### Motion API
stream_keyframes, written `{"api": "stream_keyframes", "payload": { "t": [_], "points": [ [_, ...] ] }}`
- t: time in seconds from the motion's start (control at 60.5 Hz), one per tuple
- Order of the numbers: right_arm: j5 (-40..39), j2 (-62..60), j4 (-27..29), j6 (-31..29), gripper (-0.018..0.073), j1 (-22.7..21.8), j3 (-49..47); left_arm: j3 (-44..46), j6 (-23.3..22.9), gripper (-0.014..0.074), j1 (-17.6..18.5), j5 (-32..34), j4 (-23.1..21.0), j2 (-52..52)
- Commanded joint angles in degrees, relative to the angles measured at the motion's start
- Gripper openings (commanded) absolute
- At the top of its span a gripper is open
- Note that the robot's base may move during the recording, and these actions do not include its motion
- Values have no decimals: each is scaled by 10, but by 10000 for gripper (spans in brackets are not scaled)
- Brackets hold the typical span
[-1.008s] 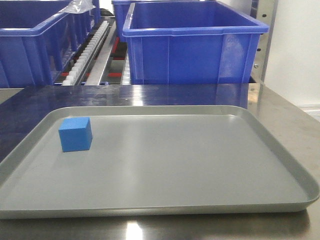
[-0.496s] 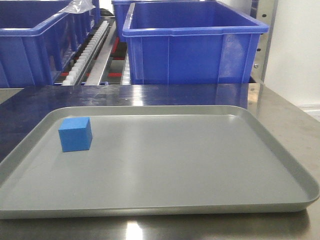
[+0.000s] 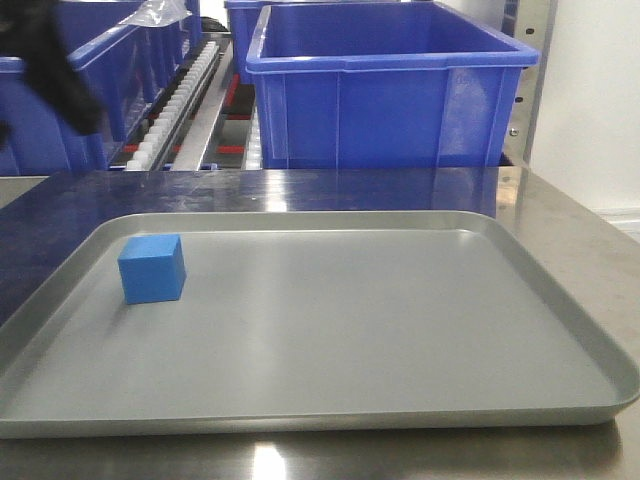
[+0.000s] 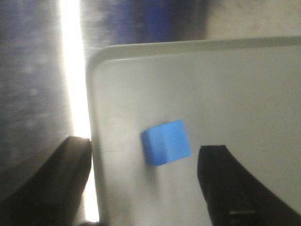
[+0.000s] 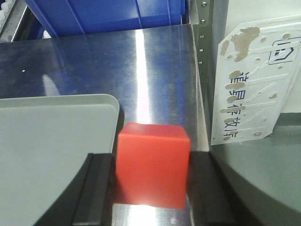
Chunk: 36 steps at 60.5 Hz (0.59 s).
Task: Sort and place red and blue blocks on shelf
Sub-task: 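Lower the open left gripper over the blue cube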
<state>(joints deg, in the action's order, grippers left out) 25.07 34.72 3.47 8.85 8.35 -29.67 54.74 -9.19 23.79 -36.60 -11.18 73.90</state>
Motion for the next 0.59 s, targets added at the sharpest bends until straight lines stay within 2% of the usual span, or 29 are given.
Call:
{"api": "stream_keyframes", "payload": {
  "t": [0.0, 0.364, 0.578],
  "points": [
    [-50, -1, -4, -3, 50, -4, -16, 41, -20, 531, 24, 16, -9, 15],
    [-50, -1, -4, -3, 50, -4, -16, 80, -64, 530, 70, 9, 2, 101],
    [-50, -1, -4, -3, 50, -4, -16, 80, -111, 511, 80, 8, 54, 127]
  ]
}}
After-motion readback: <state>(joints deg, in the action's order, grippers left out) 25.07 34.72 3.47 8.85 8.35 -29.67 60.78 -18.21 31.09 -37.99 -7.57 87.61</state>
